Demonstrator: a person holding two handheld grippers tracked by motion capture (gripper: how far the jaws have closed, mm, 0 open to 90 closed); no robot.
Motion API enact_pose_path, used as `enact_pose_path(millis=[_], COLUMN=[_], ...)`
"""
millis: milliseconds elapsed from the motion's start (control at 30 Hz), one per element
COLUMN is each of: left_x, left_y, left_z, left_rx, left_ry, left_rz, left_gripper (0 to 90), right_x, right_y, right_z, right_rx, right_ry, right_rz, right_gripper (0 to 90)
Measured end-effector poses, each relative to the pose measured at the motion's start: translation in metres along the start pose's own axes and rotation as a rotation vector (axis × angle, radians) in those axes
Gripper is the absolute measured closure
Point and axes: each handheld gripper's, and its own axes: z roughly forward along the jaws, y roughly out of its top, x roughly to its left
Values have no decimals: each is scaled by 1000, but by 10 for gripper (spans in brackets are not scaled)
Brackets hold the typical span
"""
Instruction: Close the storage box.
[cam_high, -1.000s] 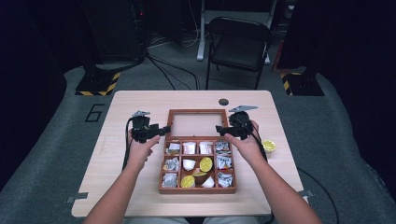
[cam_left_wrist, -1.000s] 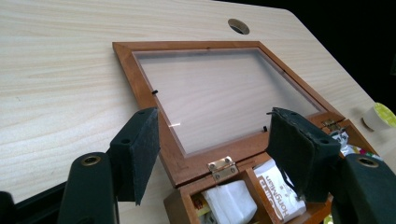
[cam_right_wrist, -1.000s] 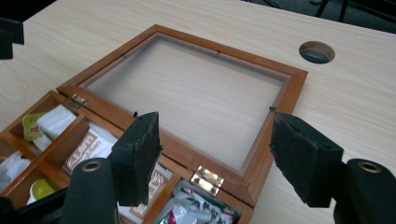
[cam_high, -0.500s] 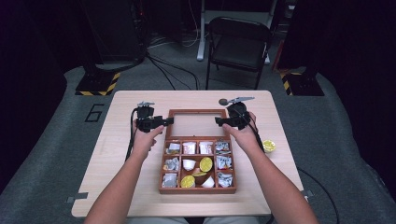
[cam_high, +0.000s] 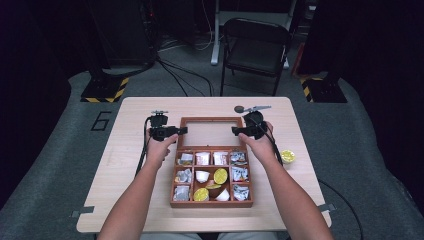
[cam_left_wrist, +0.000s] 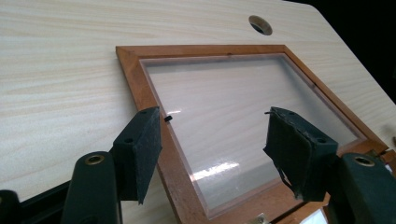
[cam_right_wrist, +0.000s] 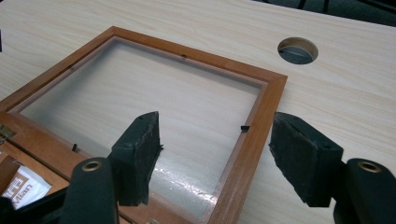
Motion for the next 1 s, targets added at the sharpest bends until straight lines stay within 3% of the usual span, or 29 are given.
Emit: enact_pose_path(millis=[300,467,600,1000], left_x=[5,6,5,5], left_y=[-5,-8,-11,-17], left_z=[10,16,21,30], left_rx=[13,28,40,69], left_ry=[3,5,24,38], left_rz=[-2,-36,-33,-29], left_gripper=[358,356,353,342], right_x=[-7,-14,-18,-14], right_y=[-14,-21,-25,-29], right_z=[14,19,22,32], right_rx=[43,61,73,114], right_ry=[-10,-16,-11,-6], right_rz=[13,46,71,90], right_gripper=[327,327,320,304])
